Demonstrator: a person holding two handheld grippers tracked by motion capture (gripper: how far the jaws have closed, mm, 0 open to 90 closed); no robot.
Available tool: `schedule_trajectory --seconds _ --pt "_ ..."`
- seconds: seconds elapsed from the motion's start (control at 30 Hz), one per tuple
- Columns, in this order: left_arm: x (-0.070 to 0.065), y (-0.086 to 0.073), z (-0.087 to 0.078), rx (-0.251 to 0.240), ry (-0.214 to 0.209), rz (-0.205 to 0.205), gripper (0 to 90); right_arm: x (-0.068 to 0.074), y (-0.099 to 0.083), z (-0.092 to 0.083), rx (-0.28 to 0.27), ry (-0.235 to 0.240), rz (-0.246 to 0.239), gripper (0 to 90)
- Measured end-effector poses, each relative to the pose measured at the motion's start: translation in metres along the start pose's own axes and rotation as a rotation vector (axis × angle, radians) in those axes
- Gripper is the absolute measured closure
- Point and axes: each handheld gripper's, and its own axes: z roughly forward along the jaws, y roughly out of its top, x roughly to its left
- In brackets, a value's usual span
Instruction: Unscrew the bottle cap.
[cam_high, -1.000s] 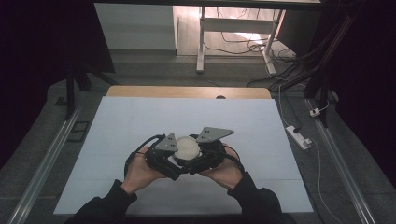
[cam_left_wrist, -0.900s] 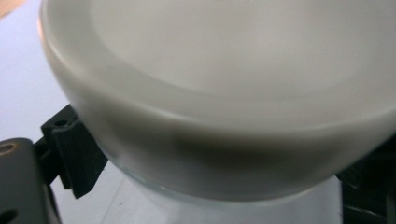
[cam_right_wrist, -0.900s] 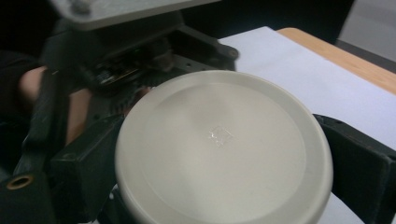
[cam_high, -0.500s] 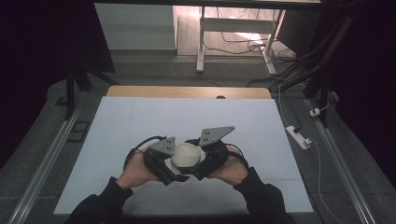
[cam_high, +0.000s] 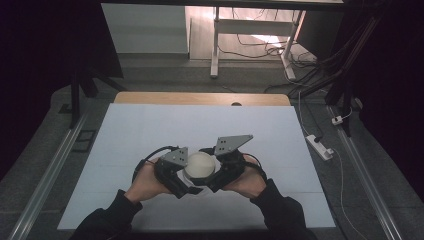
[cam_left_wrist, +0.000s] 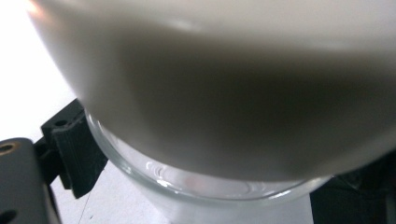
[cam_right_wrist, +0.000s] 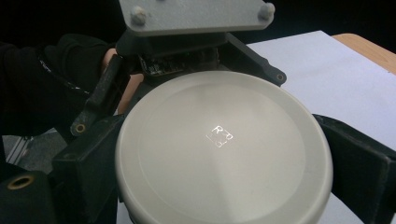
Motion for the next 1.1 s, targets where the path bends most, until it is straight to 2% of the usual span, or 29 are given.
schedule_trajectory --seconds 0.4,0.7,0.87,1.1 --pt "0.003 -0.003 -0.002 0.003 0.033 -0.013 7.5 0.000 0.003 -0.007 -0.021 -0.032 0.002 7.6" --pt "0.010 -0.007 -0.005 -0.004 0.080 -0.051 7.5 0.001 0.002 -0.011 -0.021 -0.065 0.004 7.5" --pt "0.013 -0.009 -0.008 -0.017 0.107 -0.082 7.5 0.004 0.002 -0.012 -0.019 -0.072 0.004 7.5" --pt "0.018 -0.012 -0.008 -0.019 0.131 -0.101 7.5 0.006 0.000 -0.012 -0.012 -0.076 0.004 7.5"
